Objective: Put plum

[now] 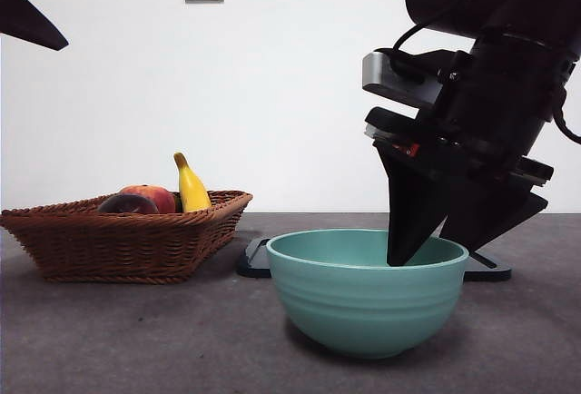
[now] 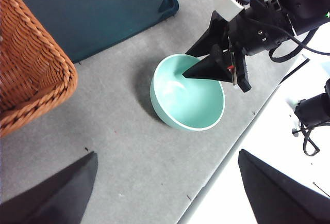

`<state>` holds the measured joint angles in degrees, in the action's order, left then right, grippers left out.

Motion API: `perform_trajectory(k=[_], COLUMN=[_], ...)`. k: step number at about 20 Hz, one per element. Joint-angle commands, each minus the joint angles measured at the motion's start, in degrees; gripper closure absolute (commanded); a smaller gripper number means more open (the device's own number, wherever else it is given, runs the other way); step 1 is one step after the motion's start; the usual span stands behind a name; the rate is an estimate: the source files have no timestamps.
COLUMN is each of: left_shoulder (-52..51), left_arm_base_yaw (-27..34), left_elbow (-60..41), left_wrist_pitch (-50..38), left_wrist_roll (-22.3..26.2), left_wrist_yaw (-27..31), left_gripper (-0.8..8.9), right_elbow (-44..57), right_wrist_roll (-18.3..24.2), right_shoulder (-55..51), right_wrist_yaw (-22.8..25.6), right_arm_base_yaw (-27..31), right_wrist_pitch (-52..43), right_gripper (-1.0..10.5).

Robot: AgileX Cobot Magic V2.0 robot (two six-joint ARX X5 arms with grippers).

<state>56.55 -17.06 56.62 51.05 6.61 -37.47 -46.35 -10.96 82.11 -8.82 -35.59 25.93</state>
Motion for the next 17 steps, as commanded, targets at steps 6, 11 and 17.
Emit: perform_trajectory(k=[6, 11, 17], left_shoulder=[0.37, 0.37, 0.35], left_arm_base_yaw=[-0.22, -0.22, -0.22], left_elbow=[1.20, 1.20, 1.20], left_wrist_pitch=[0.22, 0.24, 0.39], left_wrist_roll=[0.90, 0.90, 0.85], left_wrist_yaw=[-0.28, -0.28, -0.28], left_gripper=[3.78, 3.78, 3.78], right_elbow=[-2.69, -6.60, -8.13], right_wrist_roll=[0.07, 1.25, 1.40], right_shoulder=[-6.80, -16.41, -27.78], right_wrist_yaw=[5.05, 5.60, -2.58], right_arm_base_yaw=[-0.15, -0.13, -0.13], right_wrist_pitch=[4.42, 10.69, 17.57], right_gripper=[7.1, 7.1, 7.1])
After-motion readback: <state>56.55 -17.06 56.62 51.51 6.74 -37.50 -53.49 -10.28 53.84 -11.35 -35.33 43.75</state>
